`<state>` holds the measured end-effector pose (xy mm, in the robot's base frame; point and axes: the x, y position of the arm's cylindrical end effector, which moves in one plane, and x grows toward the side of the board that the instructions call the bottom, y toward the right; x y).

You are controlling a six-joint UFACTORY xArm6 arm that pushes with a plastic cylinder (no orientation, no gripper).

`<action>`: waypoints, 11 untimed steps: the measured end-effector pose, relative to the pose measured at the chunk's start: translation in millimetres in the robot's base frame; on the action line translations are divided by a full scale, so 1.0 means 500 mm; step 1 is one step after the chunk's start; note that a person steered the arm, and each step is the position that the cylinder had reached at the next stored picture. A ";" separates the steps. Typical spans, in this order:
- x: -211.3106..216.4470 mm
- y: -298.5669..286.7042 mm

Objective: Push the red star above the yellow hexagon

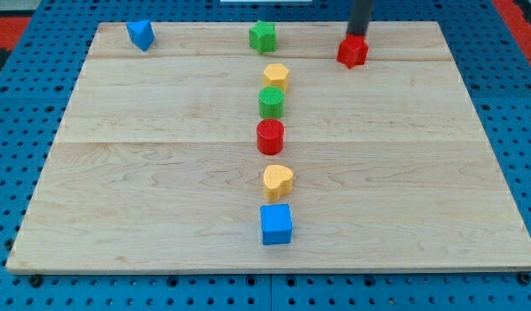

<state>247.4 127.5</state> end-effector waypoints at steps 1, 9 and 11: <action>0.041 0.021; 0.077 -0.124; 0.076 -0.175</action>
